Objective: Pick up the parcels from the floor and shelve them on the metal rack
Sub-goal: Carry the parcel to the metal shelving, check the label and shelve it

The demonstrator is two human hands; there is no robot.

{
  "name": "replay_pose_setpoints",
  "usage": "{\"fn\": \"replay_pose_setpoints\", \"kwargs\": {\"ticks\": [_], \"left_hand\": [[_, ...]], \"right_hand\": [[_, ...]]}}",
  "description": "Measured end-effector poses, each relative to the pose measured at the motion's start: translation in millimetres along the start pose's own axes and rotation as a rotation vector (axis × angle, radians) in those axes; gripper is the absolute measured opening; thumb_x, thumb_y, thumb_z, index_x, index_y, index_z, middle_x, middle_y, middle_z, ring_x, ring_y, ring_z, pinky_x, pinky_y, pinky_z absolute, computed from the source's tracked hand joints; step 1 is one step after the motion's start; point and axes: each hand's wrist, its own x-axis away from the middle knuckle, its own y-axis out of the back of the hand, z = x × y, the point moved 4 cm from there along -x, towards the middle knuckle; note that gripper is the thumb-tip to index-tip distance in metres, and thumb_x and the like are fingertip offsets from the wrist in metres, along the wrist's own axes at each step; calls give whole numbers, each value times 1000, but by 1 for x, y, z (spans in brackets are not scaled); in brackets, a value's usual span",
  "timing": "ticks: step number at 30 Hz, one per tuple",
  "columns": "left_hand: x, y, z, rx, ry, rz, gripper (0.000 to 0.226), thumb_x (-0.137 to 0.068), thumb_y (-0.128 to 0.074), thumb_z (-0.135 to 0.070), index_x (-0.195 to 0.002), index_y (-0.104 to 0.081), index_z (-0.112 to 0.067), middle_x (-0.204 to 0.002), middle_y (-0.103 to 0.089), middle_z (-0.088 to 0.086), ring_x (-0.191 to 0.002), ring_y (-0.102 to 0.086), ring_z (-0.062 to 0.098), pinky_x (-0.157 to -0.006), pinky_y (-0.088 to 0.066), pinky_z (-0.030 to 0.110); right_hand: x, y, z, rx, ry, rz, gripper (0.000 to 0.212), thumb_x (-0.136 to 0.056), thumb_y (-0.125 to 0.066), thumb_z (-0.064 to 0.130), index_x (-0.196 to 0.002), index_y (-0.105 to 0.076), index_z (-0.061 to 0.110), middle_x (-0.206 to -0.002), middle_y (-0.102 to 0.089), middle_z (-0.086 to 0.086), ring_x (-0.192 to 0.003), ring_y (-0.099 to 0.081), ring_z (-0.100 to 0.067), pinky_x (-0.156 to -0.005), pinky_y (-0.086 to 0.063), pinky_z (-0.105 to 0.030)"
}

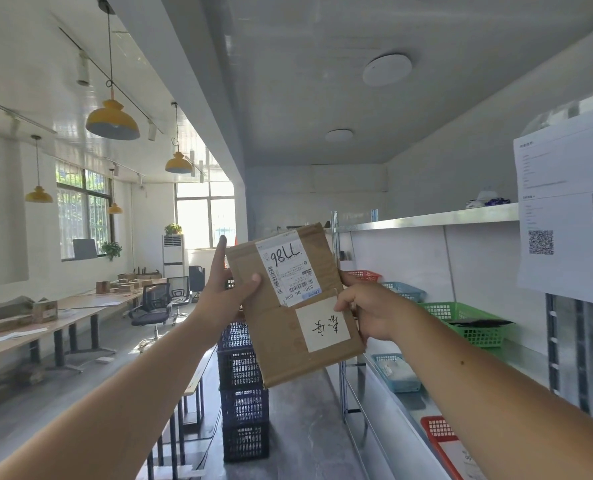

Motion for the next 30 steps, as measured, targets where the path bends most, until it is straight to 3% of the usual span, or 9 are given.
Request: {"fn": "replay_pose_setpoints", "kwargs": {"ticks": [3, 5, 10, 14, 18, 23, 25, 27, 30], "left_hand": [[3, 3, 0, -2, -9, -14, 72, -96, -75, -25, -145, -35, -58, -131, -67, 3, -99, -78, 24, -61, -65, 39], [5, 7, 1, 2, -11, -31, 51, -97, -74, -24, -132, -45, -47, -129, -67, 9, -92, -79, 26, -59, -64, 38], [4, 11, 6, 54, -1, -92, 34, -100, -70, -25, -115, -44, -41, -123, -68, 14, -101, -74, 33, -59, -65, 40], [-1, 14, 7, 48, 9, -130, 30, -101, -67, -29, -113, -41, -37, -121, -64, 13, -102, -72, 31, -58, -65, 39], [-5, 17, 8, 61, 62, -200, 38, -101, -66, -40, -124, -36, -34, -127, -57, 11, -110, -69, 34, -68, -67, 47], [-8, 18, 8, 174, 107, -265, 32, -100, -58, -56, -115, -39, -34, -121, -57, 10, -101, -74, 40, -61, -66, 49], [-10, 15, 8, 219, 143, -299, 30, -100, -53, -61, -110, -44, -34, -123, -59, 12, -98, -76, 42, -63, -66, 55], [-11, 11, 9, 273, 223, -334, 42, -101, -46, -66, -123, -46, -30, -128, -62, 14, -95, -78, 44, -67, -65, 62], [-11, 7, 11, 387, 322, -370, 50, -100, -48, -61, -136, -46, -27, -132, -64, 14, -100, -76, 46, -72, -62, 70]], "right_hand": [[-1, 1, -5, 71, -83, 92, 102, -60, -49, -12, -126, -61, 64, -111, -82, -1, -121, -62, -38, -61, -62, -52], [-1, 1, -9, 137, -116, 118, 106, -60, -48, -11, -123, -56, 74, -104, -83, 5, -117, -64, -34, -60, -61, -54], [-4, -3, -10, 180, -129, 55, 100, -67, -57, -7, -117, -55, 80, -103, -83, 7, -111, -69, -29, -58, -61, -53], [-11, 0, -2, 55, -21, -121, 68, -62, -64, -5, -108, -80, 41, -96, -84, -4, -85, -81, -26, -58, -62, -40], [-13, 8, 2, -39, 70, -251, 43, -72, -74, -8, -113, -78, 5, -93, -83, -14, -78, -81, -27, -60, -61, -32], [-8, 9, 7, -258, 195, -376, 83, -64, -94, 0, -138, -55, 3, -127, -70, -22, -105, -74, -35, -98, -60, -49], [-8, 7, 8, -347, 232, -421, 77, -64, -96, 1, -127, -53, 5, -133, -67, -25, -109, -72, -37, -102, -57, -55], [-9, 8, 7, -406, 246, -486, 51, -66, -96, 4, -103, -62, -2, -117, -75, -26, -94, -76, -34, -98, -60, -53], [-8, 8, 7, -458, 247, -546, 47, -69, -95, 9, -107, -73, -7, -94, -80, -21, -86, -77, -32, -92, -63, -46]]}}
